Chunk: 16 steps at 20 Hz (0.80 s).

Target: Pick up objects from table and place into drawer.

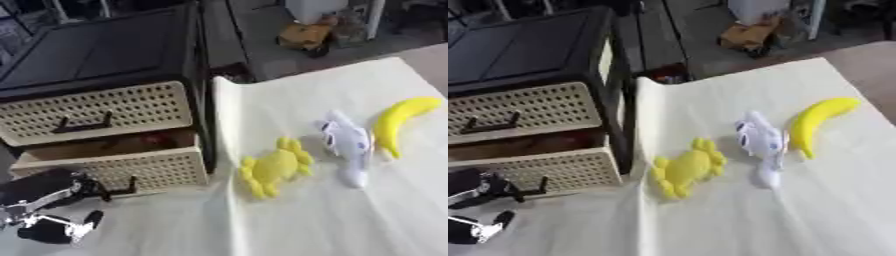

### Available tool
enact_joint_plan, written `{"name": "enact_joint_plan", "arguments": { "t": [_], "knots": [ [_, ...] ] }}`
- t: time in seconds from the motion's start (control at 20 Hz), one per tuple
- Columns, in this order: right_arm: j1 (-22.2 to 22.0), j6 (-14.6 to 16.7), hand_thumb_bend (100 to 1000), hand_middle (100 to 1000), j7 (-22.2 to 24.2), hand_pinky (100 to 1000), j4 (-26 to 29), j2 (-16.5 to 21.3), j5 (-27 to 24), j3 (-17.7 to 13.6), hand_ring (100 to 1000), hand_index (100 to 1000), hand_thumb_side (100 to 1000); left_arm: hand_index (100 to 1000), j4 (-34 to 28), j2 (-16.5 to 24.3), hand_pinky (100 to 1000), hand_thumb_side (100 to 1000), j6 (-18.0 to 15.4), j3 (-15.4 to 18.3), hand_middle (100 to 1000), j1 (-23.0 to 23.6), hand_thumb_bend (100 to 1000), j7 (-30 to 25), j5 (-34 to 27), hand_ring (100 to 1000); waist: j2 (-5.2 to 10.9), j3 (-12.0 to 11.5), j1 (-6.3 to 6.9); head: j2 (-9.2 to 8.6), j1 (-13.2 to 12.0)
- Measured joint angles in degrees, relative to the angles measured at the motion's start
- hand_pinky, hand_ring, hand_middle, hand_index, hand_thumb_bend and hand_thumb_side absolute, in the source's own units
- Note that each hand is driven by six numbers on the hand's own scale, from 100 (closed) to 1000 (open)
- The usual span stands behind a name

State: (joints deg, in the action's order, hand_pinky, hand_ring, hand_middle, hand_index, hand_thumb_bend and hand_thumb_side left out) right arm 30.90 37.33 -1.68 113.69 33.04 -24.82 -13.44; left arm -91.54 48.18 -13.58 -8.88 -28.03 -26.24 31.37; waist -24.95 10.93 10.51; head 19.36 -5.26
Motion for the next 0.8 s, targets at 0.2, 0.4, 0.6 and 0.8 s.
{"name": "enact_joint_plan", "arguments": {
  "t": [0.2,0.4,0.6,0.8],
  "knots": [
    [0.01,-0.02,100,776,0.02,748,0.0,-0.02,-0.01,0.0,870,915,1000,872,0.22,0.0,100,343,0.74,-0.49,100,0.04,100,-0.65,0.19,100,0.01,0.08,0.0,-0.02,-0.01],
    [0.03,-0.03,100,777,0.07,749,0.0,-0.04,-0.03,0.0,871,915,1000,923,2.82,-0.49,100,346,2.15,-0.69,100,-0.94,100,-2.35,-1.35,100,0.04,0.7,0.0,-0.09,-0.22],
    [0.0,-0.09,100,776,0.12,749,0.0,-0.04,-0.03,0.0,871,915,1000,935,3.75,-0.8,100,344,3.27,-0.79,100,-1.25,100,-2.86,-2.68,100,0.1,0.75,0.17,-0.09,-0.25],
    [-0.17,-0.18,100,776,0.08,748,0.0,-0.04,-0.03,-0.01,871,915,1000,849,2.01,-0.73,100,326,4.45,-1.3,100,-0.15,100,-2.02,-3.54,100,0.22,0.68,0.28,-0.09,-0.24]
  ]
}}
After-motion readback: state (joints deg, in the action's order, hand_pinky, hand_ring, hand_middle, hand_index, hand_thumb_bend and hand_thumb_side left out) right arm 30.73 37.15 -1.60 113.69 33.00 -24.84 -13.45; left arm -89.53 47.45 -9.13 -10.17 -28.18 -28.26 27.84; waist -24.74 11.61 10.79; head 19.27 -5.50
